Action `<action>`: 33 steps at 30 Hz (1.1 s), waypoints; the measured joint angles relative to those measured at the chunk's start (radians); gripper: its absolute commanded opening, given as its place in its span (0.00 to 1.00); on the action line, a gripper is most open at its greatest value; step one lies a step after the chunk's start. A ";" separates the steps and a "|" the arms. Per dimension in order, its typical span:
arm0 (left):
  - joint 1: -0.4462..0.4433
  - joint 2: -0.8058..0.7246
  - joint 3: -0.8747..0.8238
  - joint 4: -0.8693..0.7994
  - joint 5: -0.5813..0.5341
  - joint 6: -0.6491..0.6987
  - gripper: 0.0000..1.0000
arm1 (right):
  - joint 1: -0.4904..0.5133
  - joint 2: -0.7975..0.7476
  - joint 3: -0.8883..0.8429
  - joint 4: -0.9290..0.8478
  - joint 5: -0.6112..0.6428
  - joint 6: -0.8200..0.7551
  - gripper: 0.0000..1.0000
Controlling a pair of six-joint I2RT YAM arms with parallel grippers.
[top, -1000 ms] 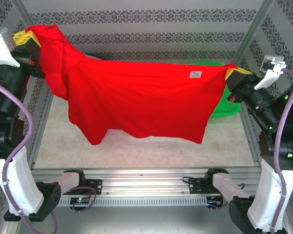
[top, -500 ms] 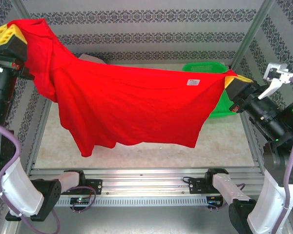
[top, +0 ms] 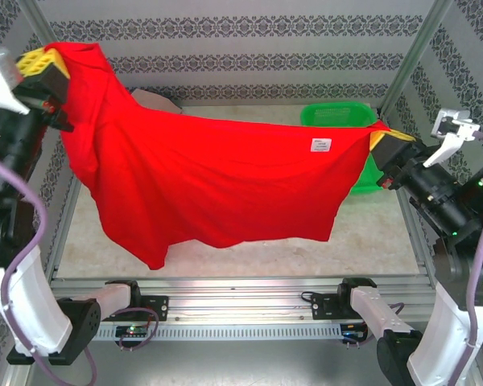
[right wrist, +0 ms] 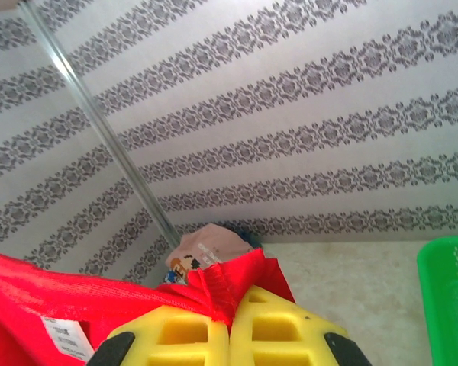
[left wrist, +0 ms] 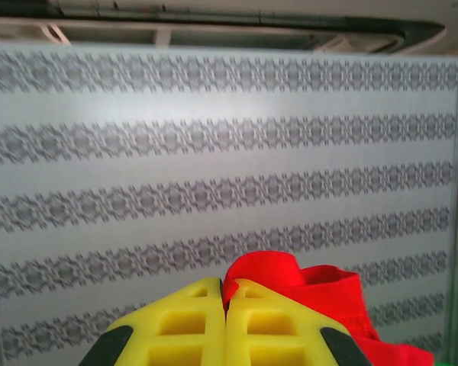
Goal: Fold and stack the t-shirts
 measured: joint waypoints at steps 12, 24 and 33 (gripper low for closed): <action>0.000 -0.035 -0.479 0.163 0.197 -0.067 0.00 | 0.000 -0.001 -0.275 0.032 0.074 -0.010 0.00; -0.014 -0.012 -0.979 0.326 0.291 -0.151 0.00 | 0.000 -0.029 -0.672 0.108 0.146 -0.010 0.00; -0.180 0.238 -0.961 0.335 0.174 -0.131 0.00 | -0.005 0.066 -0.814 0.221 0.212 -0.010 0.00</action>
